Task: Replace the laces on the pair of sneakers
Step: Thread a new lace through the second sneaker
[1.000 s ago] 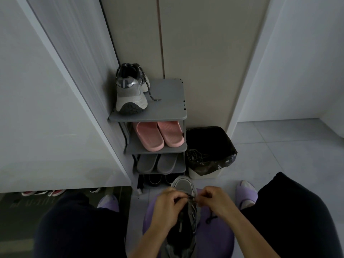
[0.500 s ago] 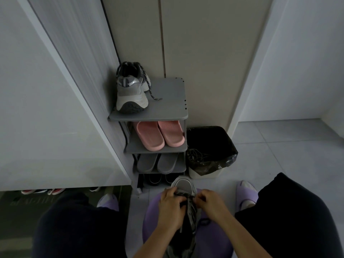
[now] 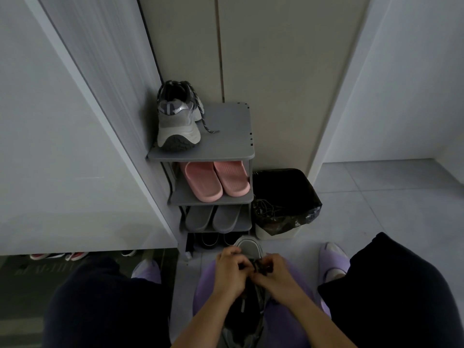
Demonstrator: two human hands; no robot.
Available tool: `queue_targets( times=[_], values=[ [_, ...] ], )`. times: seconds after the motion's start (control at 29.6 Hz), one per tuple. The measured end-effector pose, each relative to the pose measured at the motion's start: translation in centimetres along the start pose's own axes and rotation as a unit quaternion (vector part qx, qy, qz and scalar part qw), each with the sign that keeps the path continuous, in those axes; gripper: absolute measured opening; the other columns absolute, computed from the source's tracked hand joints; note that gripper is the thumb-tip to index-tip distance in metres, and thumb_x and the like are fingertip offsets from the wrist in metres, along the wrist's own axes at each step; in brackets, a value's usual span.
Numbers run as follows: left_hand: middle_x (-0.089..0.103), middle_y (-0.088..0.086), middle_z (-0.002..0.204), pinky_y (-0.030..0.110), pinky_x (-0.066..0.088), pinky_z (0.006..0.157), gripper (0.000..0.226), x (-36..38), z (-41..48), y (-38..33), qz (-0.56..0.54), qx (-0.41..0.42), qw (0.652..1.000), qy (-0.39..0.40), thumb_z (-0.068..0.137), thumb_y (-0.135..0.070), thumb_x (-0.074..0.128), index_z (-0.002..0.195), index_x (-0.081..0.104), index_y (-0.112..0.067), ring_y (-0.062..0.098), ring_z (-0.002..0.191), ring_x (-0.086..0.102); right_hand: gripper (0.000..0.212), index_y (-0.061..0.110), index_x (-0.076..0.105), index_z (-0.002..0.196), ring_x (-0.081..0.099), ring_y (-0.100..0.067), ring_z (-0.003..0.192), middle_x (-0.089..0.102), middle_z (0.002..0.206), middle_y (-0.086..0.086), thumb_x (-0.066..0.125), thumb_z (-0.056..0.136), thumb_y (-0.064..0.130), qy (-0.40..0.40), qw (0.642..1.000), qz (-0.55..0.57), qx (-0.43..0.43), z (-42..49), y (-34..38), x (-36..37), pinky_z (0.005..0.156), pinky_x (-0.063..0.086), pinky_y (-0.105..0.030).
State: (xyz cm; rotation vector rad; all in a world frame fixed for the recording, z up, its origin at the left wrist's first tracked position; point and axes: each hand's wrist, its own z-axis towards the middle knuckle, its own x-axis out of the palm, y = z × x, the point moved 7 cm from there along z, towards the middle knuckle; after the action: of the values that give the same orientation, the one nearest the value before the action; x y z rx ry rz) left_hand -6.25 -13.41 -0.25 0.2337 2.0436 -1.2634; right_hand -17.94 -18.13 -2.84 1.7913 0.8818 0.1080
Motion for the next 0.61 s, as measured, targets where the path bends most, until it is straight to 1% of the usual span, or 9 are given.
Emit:
queue_targets(
  times=[0.07,0.14,0.2,0.3,0.41,0.47,0.54,0.57,0.61],
  values=[
    [0.051,0.001,0.111,0.003,0.032,0.077,0.034,-0.5,-0.4,0.4,-0.097,-0.035,0.995,-0.018,0.079,-0.004,0.066,0.057,0.055,-0.027,0.015,0.108,0.051,0.033,0.022,0.042,0.075,0.051,-0.023,0.09,0.049,0.092,-0.004,0.067,0.056,0.028,-0.047,0.999,-0.011,0.008,-0.2,-0.2,-0.7,0.076,0.045,-0.034],
    [0.056,0.001,0.101,0.006,0.039,0.073,0.025,-1.4,-0.8,1.0,-0.221,-0.077,0.971,-0.048,0.082,-0.002,0.062,0.066,0.058,-0.02,0.014,0.094,0.057,0.028,0.023,0.041,0.071,0.046,-0.018,0.086,0.045,0.088,0.0,0.068,0.061,0.025,-0.074,0.997,-0.038,0.004,-0.4,-0.3,-1.3,0.07,0.04,-0.026],
    [0.064,0.004,0.091,0.014,0.047,0.07,0.018,-3.5,-1.0,1.8,-0.37,-0.114,0.916,-0.104,0.087,-0.001,0.054,0.076,0.059,-0.015,0.012,0.082,0.06,0.025,0.024,0.044,0.067,0.048,-0.017,0.086,0.048,0.093,-0.003,0.067,0.057,0.03,-0.094,0.994,-0.053,0.0,-0.5,-0.6,-2.1,0.075,0.044,-0.027],
    [0.071,0.007,0.069,0.029,0.054,0.068,0.021,-8.1,0.0,3.6,-0.57,-0.128,0.796,-0.156,0.093,0.001,0.038,0.079,0.052,-0.005,0.015,0.066,0.069,0.028,0.026,0.048,0.057,0.055,-0.021,0.085,0.056,0.092,-0.007,0.062,0.045,0.047,-0.102,0.992,-0.072,0.026,-0.4,-1.6,-2.4,0.077,0.047,-0.033],
    [0.066,-0.004,0.066,0.012,0.052,0.076,0.015,-16.6,1.2,7.9,-0.565,-0.105,0.791,-0.212,0.089,-0.003,0.046,0.081,0.058,-0.006,-0.005,0.057,0.063,0.029,0.023,0.048,0.051,0.056,-0.021,0.081,0.057,0.086,-0.008,0.06,0.048,0.049,-0.095,0.99,-0.098,0.034,-0.4,-1.6,-2.4,0.071,0.043,-0.03],
    [0.059,-0.011,0.058,0.007,0.048,0.063,0.012,-22.6,0.7,10.3,-0.614,-0.054,0.737,-0.276,0.075,-0.013,0.063,0.07,0.054,-0.019,-0.004,0.049,0.056,0.031,0.02,0.044,0.05,0.051,-0.015,0.069,0.054,0.072,-0.003,0.067,0.062,0.037,-0.073,0.992,-0.098,0.026,-0.2,-1.3,-2.2,0.065,0.038,-0.028],
    [0.046,-0.012,0.049,0.012,0.03,0.041,0.024,-26.1,-0.8,12.7,-0.673,-0.067,0.652,-0.343,0.083,-0.003,0.046,0.065,0.04,-0.019,0.001,0.039,0.041,0.039,0.02,0.036,0.052,0.038,-0.009,0.058,0.041,0.056,0.005,0.064,0.078,0.026,0.005,0.997,-0.069,0.04,-0.2,-1.4,-1.2,0.058,0.03,-0.028],
    [0.04,-0.011,0.051,0.014,0.023,0.04,0.029,-26.6,-1.6,13.4,-0.686,-0.088,0.631,-0.351,0.088,-0.001,0.032,0.065,0.035,-0.019,0.003,0.038,0.034,0.038,0.021,0.034,0.055,0.034,-0.009,0.057,0.036,0.053,0.008,0.062,0.081,0.026,0.039,0.996,-0.059,0.053,-0.1,-1.5,-0.6,0.058,0.027,-0.028],
    [0.036,-0.011,0.055,0.015,0.02,0.039,0.032,-26.6,-2.4,13.4,-0.668,-0.11,0.644,-0.357,0.091,-0.003,0.025,0.065,0.033,-0.019,0.003,0.036,0.031,0.037,0.022,0.034,0.056,0.034,-0.009,0.058,0.036,0.05,0.008,0.06,0.081,0.028,0.057,0.995,-0.057,0.058,0.0,-1.7,-0.4,0.059,0.027,-0.029]
  ],
)
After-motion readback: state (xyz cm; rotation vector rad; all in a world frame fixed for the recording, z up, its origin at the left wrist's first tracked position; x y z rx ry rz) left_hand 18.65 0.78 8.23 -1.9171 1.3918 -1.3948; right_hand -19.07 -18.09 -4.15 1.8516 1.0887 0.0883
